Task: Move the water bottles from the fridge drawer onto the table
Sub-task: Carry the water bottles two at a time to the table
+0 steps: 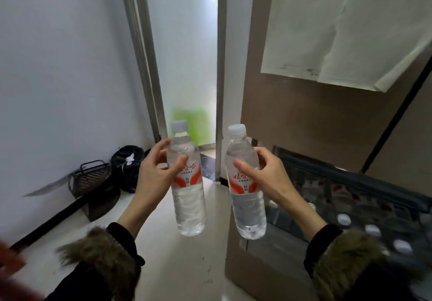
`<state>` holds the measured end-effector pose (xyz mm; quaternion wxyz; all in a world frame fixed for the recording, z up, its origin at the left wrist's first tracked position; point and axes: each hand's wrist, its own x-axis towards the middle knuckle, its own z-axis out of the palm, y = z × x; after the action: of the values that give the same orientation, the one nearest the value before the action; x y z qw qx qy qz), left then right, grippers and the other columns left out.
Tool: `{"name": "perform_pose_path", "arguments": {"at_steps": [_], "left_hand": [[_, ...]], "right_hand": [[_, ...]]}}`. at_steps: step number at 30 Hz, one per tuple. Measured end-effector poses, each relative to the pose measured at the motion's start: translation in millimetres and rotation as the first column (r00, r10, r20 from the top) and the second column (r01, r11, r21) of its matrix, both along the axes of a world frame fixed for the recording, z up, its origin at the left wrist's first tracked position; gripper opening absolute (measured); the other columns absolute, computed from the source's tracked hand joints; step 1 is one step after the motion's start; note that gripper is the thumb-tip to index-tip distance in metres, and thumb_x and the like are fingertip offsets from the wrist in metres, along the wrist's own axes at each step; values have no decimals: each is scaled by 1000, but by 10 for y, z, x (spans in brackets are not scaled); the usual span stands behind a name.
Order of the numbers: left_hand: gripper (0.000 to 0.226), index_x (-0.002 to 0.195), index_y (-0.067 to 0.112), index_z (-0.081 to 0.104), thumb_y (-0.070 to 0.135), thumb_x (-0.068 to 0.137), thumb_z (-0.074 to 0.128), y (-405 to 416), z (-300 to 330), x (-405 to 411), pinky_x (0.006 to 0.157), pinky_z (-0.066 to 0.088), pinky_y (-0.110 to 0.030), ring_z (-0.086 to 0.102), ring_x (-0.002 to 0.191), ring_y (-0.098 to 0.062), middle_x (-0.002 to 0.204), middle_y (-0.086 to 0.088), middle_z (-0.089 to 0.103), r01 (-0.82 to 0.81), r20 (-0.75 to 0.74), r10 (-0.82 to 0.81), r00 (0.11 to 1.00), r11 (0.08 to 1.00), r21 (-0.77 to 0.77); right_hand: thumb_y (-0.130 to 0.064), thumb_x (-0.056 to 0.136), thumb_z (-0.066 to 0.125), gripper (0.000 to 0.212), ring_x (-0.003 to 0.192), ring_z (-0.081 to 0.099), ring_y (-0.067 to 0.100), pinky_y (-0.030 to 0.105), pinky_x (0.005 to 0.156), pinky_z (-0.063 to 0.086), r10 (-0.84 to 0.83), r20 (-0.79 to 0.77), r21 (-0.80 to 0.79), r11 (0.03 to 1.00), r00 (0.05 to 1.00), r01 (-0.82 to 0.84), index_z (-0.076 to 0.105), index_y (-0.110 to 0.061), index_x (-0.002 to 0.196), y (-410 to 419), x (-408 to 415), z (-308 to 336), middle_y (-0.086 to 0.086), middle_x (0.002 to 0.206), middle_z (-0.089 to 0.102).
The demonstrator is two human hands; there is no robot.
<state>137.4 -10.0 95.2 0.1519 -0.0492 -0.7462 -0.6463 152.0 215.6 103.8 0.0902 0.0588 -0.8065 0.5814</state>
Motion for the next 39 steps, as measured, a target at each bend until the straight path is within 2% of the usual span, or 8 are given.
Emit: {"name": "perform_pose_path", "arguments": {"at_steps": [2,7,12,16,24,28,32,39], "left_hand": [[46,114,26,57,31,73,75,-329,-30,124,75,56,-38,67,89,-17,100,0,68,-71,4,71,997,997,-20],[44,117,30,52,27,76,69,-1245,-96,517,76,55,-34,65,93,-12,102,9,63,-263,19,264,964,964,-32],[43,115,32,49,26,77,69,-2301,-165,982,64,50,-12,60,89,1,100,18,58,-432,4,435,900,896,-103],[47,113,35,48,31,73,73,-3280,-246,1367,71,51,-20,59,92,-2,102,18,58,-520,43,533,845,839,-160],[54,111,38,45,29,69,77,-4747,-411,1997,69,49,-15,57,95,1,102,22,54,-671,79,707,703,696,-255],[56,113,34,44,29,69,78,-5301,-476,2182,73,48,-16,55,96,-1,102,21,52,-740,119,777,619,627,-242],[57,116,29,45,24,69,77,-5813,-583,2244,72,45,-12,54,98,-4,108,13,53,-793,148,829,539,559,-243],[66,124,26,42,27,69,77,-6867,-758,2067,79,48,-21,54,99,-7,112,9,53,-823,214,877,430,478,-308]], "right_hand": [[-48,68,71,34,85,63,5,19,67,52,73,3,10,997,997,-73,51,-36,93,-319,-59,-9,-14,94,61],[-44,70,75,39,90,63,10,32,79,55,247,14,67,967,969,-248,55,-29,99,-1351,-165,-43,-9,97,64],[-41,70,75,46,91,62,14,29,79,53,401,40,83,911,915,-403,57,-17,106,-2608,-108,-86,-1,102,64],[-35,73,73,38,86,61,8,18,68,49,524,64,40,849,849,-527,56,-19,103,-3705,19,-135,-6,95,62],[-39,66,78,46,92,63,9,28,80,54,702,91,82,701,706,-708,57,-22,103,-5487,233,-382,-5,100,65],[-41,66,77,58,96,61,11,29,83,53,764,101,139,624,638,-769,56,-17,114,-6227,254,-452,-3,105,64],[-38,70,76,54,95,60,12,29,84,51,797,94,161,580,597,-799,56,-16,114,-6886,213,-542,-3,104,62],[-43,70,74,55,87,55,1,12,67,42,835,94,214,516,543,-830,53,-20,116,-8075,-148,-744,-11,100,57]]}}
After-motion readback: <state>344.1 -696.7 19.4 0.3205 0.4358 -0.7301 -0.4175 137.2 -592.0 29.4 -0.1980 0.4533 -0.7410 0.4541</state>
